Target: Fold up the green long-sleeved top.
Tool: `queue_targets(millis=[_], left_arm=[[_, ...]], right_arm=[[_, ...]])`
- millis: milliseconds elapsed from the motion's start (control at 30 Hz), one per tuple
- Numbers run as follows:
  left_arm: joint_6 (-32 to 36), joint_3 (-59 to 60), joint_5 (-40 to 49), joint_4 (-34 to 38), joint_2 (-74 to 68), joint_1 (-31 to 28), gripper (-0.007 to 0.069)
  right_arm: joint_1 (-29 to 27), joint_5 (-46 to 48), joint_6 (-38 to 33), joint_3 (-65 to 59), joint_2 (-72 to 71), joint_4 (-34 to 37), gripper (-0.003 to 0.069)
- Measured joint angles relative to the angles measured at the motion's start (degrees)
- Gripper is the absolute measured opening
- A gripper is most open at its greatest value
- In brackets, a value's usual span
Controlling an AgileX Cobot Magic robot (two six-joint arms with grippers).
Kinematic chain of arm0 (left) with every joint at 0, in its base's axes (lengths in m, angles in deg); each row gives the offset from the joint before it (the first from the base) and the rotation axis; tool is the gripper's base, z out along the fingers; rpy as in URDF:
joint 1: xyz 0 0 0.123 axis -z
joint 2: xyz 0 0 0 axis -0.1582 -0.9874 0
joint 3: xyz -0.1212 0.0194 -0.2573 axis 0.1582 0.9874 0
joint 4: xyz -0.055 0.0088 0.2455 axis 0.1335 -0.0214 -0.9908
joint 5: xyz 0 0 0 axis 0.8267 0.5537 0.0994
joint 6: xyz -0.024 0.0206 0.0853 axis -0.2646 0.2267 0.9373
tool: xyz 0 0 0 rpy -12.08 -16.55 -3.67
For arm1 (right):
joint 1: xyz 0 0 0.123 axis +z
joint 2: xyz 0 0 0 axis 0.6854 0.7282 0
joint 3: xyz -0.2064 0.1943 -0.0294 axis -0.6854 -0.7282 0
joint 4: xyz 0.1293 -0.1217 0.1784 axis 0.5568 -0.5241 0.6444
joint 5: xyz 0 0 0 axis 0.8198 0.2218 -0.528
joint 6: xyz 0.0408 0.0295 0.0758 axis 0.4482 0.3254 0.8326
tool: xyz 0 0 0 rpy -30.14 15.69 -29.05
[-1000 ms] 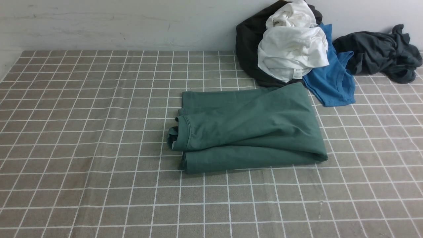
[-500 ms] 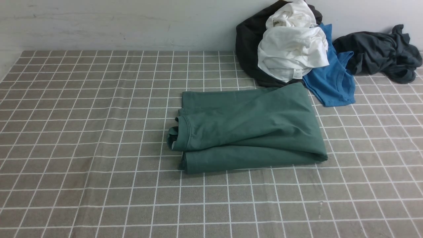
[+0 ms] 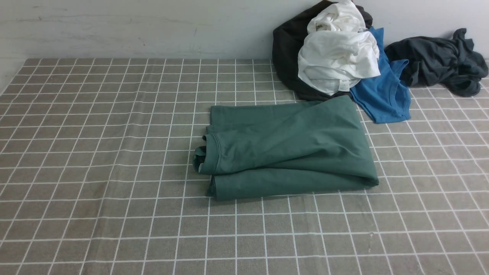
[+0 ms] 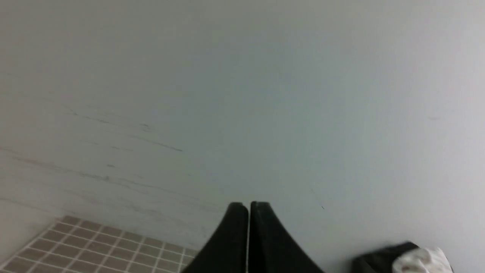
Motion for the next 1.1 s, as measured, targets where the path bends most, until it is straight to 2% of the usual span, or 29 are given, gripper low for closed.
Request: queue_targets(millis=[133,200,233,300,333,467,533,567,633,700,733,767,900,933,1100], left_arm=[[5.52,0.18,-2.17,0.33,4.2,-0.07,-0.0008],[11.24,1.43,0.82,0.36,6.53,-0.19,-0.0008],[11.93,1.92,2.57,-0.76,6.83,-0.24,-0.0008],[11.34,3.01,6.51,-6.83,6.95,-0.31,-0.0008],[7.56,3.84,10.07,-15.5,6.95,-0.31,-0.0008],[-16.22,5.23,18.72,-43.22,6.96,-0.52,-0.0008],[-43.39,5.82,28.52,-66.41,6.96,-0.65,-0.0008],[-49.88,5.95,31.95,-70.92,6.96,-0.65,-0.0008],[-73.18,7.12,40.45,-84.43,6.96,-0.65,-0.0008],[-80.15,8.17,42.91,-88.15,6.96,-0.65,-0.0008],[-87.81,10.61,44.43,-92.04,6.96,-0.65,-0.0008],[-90.67,11.84,44.62,-92.73,6.96,-0.65,-0.0008],[-94.06,17.03,43.31,-92.79,6.96,-0.7,-0.0008],[-93.54,18.06,39.95,-91.69,6.96,-0.67,-0.0008],[-79.16,19.35,33.94,-87.44,6.96,-0.67,-0.0008]], right_arm=[[0.0,0.0,0.0,0.0,0.0,0.0,-0.0011],[0.0,0.0,0.0,0.0,0.0,0.0,-0.0011],[0.0,0.0,0.0,0.0,0.0,0.0,-0.0011],[0.0,0.0,0.0,0.0,0.0,0.0,-0.0011],[0.0,0.04,-0.02,0.0,0.0,0.0,-0.0011],[0.0,0.04,-0.02,0.0,0.0,0.0,-0.0011],[0.0,0.04,-0.02,0.0,0.0,0.0,-0.0011],[0.0,0.04,-0.02,0.0,0.0,0.0,-0.0011],[0.0,0.04,-0.02,0.0,0.0,0.0,-0.0011],[0.0,0.04,-0.02,0.0,0.0,0.0,-0.0011],[0.0,0.04,-0.02,0.0,0.0,0.0,-0.0011],[0.0,0.04,-0.02,0.0,0.0,0.0,-0.0011],[0.0,0.11,-0.02,0.0,0.0,0.0,-0.0011],[0.0,0.18,-0.06,0.0,0.0,0.0,-0.0011],[0.0,0.18,-0.06,0.0,0.0,0.0,-0.0011]])
